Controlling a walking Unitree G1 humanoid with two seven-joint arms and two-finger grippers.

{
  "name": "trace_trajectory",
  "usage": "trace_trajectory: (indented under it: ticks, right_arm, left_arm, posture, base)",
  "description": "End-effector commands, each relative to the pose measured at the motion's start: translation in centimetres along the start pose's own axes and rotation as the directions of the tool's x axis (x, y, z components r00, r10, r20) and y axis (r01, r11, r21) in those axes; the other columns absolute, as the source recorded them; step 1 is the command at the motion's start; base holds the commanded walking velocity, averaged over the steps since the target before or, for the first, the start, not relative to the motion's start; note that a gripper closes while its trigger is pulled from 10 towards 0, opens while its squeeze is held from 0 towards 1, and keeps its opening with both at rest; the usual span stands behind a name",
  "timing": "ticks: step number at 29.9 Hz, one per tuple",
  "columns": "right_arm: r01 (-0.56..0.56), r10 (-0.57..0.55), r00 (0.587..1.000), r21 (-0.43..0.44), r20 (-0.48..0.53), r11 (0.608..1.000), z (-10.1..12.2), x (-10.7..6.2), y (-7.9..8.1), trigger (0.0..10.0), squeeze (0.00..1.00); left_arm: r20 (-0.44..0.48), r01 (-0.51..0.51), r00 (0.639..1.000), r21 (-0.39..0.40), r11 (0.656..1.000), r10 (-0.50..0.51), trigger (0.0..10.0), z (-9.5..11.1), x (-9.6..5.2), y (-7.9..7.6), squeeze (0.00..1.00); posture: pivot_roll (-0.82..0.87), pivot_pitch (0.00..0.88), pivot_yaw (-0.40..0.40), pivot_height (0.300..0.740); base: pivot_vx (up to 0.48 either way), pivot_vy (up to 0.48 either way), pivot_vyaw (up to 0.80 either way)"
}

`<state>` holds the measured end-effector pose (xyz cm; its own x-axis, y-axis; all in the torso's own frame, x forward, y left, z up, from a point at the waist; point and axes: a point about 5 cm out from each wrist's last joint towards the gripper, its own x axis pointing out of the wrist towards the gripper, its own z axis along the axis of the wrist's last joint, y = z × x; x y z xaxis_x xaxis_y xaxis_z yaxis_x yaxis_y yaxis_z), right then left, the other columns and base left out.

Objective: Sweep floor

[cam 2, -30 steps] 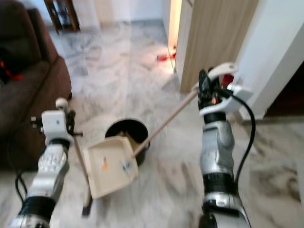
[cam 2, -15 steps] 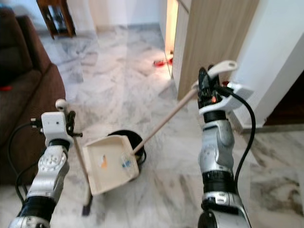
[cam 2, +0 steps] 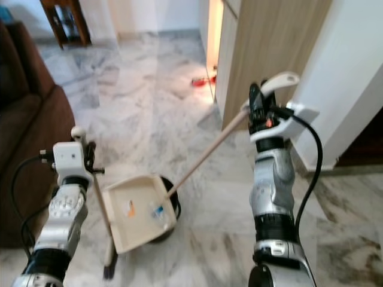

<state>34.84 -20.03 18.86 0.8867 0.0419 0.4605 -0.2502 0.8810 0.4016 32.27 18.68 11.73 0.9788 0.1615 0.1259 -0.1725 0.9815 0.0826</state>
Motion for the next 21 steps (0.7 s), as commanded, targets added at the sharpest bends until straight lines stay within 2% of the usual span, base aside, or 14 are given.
trace_trajectory:
  ticks: [1,7,13,21]
  right_arm:
    - [-0.044,0.042,0.997,0.032,0.069,0.998,1.1,1.1,1.4,10.0,0.0]
    - [-0.056,0.054,0.996,0.035,0.064,0.998,1.0,1.2,1.6,10.0,0.0]
    - [-0.127,0.126,0.991,0.019,0.041,0.992,1.0,1.7,2.5,10.0,0.0]
    - [-0.155,0.155,0.987,-0.011,0.052,0.988,1.5,2.5,3.0,10.0,0.0]
  left_arm:
    - [0.074,0.001,0.997,-0.017,1.0,0.001,10.0,1.6,0.5,0.1,0.0]
    - [0.073,0.002,0.997,-0.018,1.0,0.0,10.0,1.6,0.5,0.1,0.0]
    - [0.072,0.0,0.997,-0.019,1.0,0.001,10.0,1.5,0.5,0.2,0.0]
    - [0.073,0.005,0.997,-0.022,1.0,-0.003,10.0,1.6,0.5,0.2,0.0]
  posture:
    - [0.0,0.0,0.026,0.74]
    - [0.0,0.0,0.027,0.74]
    - [0.0,0.0,0.026,0.74]
    - [0.0,0.0,0.03,0.74]
  base:
    - [0.379,0.0,0.0]
    - [0.378,0.0,0.0]
    - [0.33,0.0,0.0]
    - [0.0,0.0,0.0]
